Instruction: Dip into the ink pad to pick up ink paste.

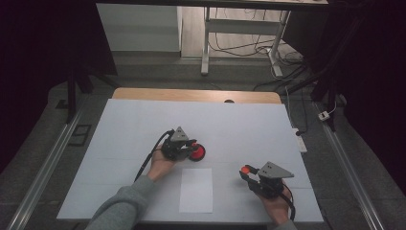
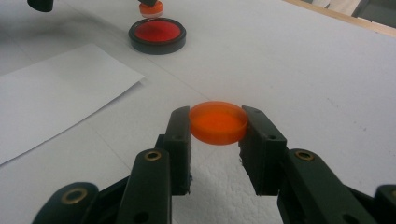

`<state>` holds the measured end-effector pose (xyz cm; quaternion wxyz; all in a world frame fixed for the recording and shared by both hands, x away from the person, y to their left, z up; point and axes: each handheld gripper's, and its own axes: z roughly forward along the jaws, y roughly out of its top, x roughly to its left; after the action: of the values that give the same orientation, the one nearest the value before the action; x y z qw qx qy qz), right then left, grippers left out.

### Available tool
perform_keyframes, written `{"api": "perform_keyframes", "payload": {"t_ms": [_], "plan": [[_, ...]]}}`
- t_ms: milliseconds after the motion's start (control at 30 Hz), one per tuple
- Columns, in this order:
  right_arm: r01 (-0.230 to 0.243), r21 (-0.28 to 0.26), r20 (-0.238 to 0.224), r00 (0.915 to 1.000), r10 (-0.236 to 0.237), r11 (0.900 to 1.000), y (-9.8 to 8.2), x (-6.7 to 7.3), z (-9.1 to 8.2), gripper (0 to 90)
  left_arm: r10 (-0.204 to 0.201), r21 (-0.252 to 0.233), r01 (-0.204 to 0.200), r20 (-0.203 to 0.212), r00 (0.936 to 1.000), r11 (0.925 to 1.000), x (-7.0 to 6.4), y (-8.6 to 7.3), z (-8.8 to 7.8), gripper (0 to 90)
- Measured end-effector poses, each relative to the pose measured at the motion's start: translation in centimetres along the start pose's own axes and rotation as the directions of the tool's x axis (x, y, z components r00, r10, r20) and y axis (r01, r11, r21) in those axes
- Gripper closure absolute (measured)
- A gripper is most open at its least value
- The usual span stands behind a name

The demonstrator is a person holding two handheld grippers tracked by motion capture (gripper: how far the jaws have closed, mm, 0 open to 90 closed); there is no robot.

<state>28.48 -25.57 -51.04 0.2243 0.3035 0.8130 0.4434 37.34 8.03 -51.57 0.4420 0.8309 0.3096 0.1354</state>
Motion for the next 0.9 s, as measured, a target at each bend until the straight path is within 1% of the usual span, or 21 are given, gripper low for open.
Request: {"api": "perform_keyframes", "payload": {"t_ms": [567,667,700,767,900], "plan": [[0.003,-0.003,-0.004,1.0000,-0.003,1.000,0.0,0.1,0.0,64.5,0.002,0.040,-0.002,0.000,1.0000,0.9992,0.0,-0.5,1.3,72.6],[0.006,0.002,-0.004,1.0000,-0.006,1.000,0.0,0.1,0.1,64.5,-0.010,0.035,0.010,0.010,0.9999,0.9993,0.2,-0.7,1.3,72.6],[0.004,0.005,-0.003,1.0000,-0.004,1.000,0.0,0.1,0.1,64.4,-0.010,0.036,0.010,0.007,0.9999,0.9993,0.2,-0.7,1.3,72.7],[0.001,0.001,-0.003,1.0000,-0.001,1.000,0.0,0.1,0.1,64.5,0.003,0.033,-0.002,-0.003,1.0000,0.9995,0.0,-0.8,1.4,72.8],[0.006,0.002,0.000,1.0000,-0.006,1.000,0.0,0.2,0.0,64.4,0.003,0.021,-0.002,-0.013,0.9999,0.9998,-0.1,-1.0,1.4,72.9]]}}
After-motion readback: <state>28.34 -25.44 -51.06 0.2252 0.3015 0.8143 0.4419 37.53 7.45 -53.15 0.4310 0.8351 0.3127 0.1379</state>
